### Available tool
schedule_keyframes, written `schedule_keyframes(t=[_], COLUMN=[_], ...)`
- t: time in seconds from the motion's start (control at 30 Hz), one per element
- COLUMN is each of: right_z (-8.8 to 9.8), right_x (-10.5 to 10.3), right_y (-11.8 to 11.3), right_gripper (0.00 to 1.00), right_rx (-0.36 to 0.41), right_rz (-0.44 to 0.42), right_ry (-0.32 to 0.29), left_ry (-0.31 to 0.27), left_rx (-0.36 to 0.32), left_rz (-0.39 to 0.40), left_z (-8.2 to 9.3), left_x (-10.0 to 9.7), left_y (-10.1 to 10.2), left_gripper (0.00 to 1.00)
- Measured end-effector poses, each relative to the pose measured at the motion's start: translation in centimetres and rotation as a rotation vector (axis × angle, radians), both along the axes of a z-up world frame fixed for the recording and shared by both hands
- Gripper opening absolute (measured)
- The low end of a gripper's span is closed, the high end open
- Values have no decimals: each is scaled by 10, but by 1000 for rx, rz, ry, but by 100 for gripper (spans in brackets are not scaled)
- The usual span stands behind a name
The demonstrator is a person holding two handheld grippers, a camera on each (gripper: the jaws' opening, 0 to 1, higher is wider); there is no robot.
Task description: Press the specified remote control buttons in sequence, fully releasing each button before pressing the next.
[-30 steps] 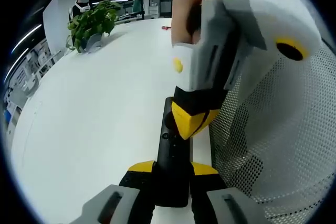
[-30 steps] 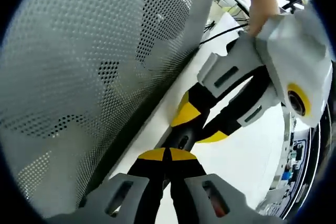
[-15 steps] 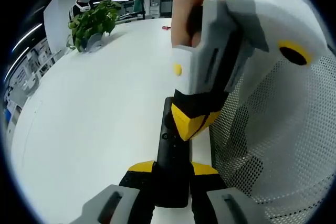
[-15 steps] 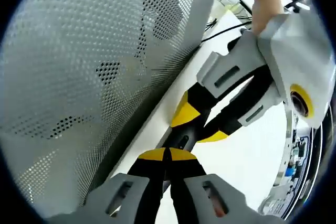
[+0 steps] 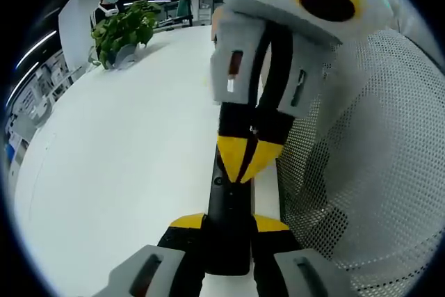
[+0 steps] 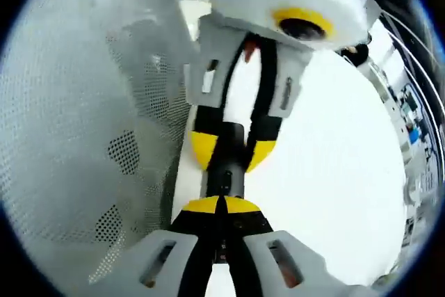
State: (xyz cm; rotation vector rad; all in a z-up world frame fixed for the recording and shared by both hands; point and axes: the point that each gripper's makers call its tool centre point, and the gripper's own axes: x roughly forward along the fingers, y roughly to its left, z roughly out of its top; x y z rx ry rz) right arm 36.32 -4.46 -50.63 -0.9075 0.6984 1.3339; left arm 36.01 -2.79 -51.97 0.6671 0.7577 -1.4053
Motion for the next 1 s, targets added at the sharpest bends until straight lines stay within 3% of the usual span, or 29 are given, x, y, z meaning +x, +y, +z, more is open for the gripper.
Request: schedule_keyframes(t=[0.07, 0.27, 0.43, 0.57, 0.77, 1.0], right_z=[-1, -5, -6, -6, -7, -6], right_x=[-2, -2, -2, -1, 0, -2], right_y=[0, 1, 0, 0, 1, -1], right_gripper=[0, 0, 0, 0, 0, 0], right_rx=[6, -26, -48, -61, -121, -118], right_rz=[-28, -10, -119, -149, -159, -97], right_ry=[59, 58, 181, 245, 292, 272], left_ry=[1, 2, -5, -9, -11, 0], left_rx=[-1, -2, -3, -1, -1, -26], left_rz=[0, 0, -5, -7, -8, -1], left_z=[0, 0, 0, 0, 0, 0], left_x=[0, 0, 0, 0, 0, 0], left_y=[0, 0, 1, 1, 1, 1], left_gripper=[24, 24, 24, 24, 24, 24])
